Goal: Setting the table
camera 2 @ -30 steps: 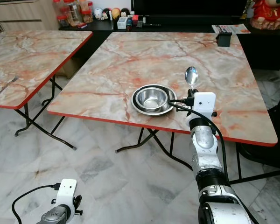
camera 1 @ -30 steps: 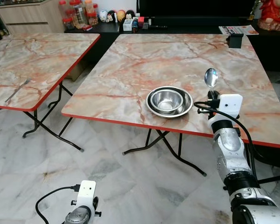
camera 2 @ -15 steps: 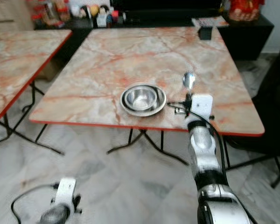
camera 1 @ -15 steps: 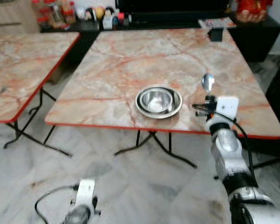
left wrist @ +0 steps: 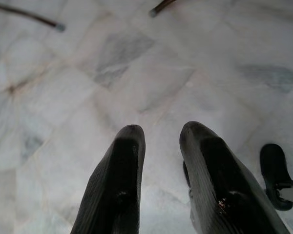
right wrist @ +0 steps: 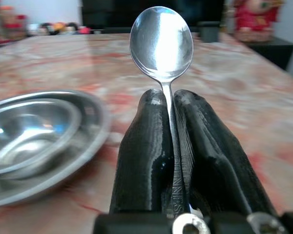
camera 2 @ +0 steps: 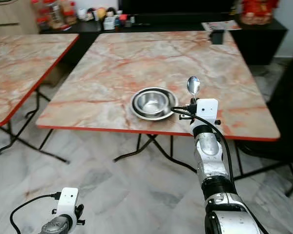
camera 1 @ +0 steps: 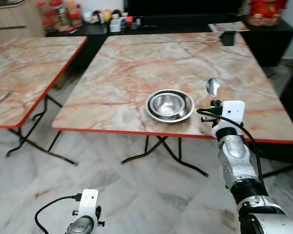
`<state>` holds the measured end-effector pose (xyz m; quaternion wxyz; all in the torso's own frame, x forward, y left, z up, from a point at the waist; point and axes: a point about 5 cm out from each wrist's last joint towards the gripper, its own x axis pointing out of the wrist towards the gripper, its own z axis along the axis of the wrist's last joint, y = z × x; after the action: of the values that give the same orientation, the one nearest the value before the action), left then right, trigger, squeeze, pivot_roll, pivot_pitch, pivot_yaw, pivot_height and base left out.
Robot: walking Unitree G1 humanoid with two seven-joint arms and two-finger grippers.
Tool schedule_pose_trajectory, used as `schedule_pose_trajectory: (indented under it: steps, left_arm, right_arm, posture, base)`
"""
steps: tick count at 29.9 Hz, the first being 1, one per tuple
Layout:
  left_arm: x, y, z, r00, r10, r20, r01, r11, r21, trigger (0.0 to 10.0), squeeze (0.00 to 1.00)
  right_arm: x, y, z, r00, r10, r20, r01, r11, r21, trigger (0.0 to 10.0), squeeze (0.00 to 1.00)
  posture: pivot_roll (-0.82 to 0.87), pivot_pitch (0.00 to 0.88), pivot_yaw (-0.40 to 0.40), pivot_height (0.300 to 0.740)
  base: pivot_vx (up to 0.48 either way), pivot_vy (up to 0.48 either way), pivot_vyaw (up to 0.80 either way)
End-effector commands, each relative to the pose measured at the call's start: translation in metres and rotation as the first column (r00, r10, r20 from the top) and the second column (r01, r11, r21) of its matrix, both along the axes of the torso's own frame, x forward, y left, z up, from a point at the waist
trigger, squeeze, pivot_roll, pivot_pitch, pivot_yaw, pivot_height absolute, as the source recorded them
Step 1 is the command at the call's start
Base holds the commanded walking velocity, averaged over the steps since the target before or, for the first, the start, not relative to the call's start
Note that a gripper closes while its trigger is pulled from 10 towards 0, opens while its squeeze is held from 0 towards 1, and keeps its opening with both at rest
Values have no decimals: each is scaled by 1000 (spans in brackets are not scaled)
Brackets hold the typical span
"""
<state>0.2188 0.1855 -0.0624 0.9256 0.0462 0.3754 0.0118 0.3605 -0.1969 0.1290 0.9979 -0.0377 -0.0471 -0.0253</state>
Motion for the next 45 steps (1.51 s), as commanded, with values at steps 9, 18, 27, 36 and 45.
schedule_pose_trajectory:
  steps: [9,18,27,36,45]
  left_arm:
    - [0,3,1,1000,15,8,-15,1000,10,10000,0]
    - [1,3,1,1000,14,10,-14,1000,15,10000,0]
    - [1,2,1,1000,13,10,-13,1000,16,10000,0]
    - [2,2,1,1000,13,11,-13,1000,16,10000,0]
    - [2,2,2,1000,12,12,-13,1000,17,10000,0]
  right_arm:
    - [3,1,4,1000,0,11,0,1000,-1,10000,0]
    - [3,0,4,1000,-1,11,1,1000,0,10000,0]
    - [3,1,3,1000,1,2,-1,1000,3,10000,0]
    - [4,1,4,1000,2,5,-2,1000,1,10000,0]
    - [4,3,3,1000,19,-10,-19,1000,-21,10000,0]
  posture:
    - [-71,48,56,740]
    - [-71,47,55,740]
    - [-70,46,53,740]
    - [-69,47,51,740]
    - [-74,57,52,740]
  base:
    - [0,0,-301]
    - [80,0,0]
    - [280,0,-421]
    - [302,0,0]
    - [264,0,0]
